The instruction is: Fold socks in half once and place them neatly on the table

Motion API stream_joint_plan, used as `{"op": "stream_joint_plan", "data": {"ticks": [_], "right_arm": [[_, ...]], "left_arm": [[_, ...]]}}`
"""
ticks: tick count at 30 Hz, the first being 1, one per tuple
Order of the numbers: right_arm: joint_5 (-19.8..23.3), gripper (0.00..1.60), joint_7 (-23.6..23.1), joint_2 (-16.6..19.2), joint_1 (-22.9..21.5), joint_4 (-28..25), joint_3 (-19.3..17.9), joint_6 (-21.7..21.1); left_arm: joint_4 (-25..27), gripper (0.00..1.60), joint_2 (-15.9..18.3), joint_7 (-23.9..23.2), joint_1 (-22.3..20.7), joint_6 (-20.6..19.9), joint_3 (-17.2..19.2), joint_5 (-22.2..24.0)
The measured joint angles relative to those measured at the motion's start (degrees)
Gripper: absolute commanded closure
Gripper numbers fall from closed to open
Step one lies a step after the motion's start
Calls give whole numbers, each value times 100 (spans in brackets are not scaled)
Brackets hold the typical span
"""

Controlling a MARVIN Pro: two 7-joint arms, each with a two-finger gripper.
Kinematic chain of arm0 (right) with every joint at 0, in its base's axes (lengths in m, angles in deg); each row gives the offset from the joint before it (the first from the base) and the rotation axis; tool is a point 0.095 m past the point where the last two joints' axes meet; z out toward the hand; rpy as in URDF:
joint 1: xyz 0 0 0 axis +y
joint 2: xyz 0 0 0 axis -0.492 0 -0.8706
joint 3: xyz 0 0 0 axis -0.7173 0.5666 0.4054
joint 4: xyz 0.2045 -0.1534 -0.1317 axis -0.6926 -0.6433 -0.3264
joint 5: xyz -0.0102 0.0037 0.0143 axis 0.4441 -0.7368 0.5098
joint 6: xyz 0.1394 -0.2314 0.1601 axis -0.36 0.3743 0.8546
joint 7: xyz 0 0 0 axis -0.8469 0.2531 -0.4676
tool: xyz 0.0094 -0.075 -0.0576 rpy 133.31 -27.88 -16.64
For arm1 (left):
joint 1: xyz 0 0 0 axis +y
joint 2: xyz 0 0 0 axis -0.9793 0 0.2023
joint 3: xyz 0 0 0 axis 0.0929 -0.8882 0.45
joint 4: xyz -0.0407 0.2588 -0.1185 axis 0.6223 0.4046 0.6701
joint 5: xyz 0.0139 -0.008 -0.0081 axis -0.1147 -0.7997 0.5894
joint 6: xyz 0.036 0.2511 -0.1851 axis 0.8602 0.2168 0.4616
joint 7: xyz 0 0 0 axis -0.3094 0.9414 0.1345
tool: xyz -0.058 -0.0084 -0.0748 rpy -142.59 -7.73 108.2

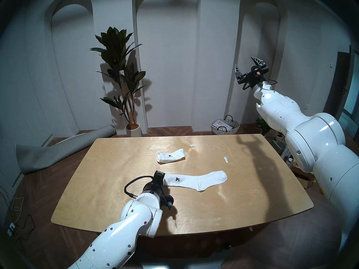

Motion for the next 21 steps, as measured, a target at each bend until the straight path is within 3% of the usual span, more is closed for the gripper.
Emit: {"op": "stream_joint_plan", "data": {"ticks": [11, 21], "right_arm": [[-6, 0, 12, 104, -4, 5, -10, 135], [-6, 0, 17, 179, 0, 10, -29, 217]], "left_arm": [[181, 0, -70, 110, 142, -52, -141, 208], [-179, 0, -282, 215, -130, -171, -373, -33]]}}
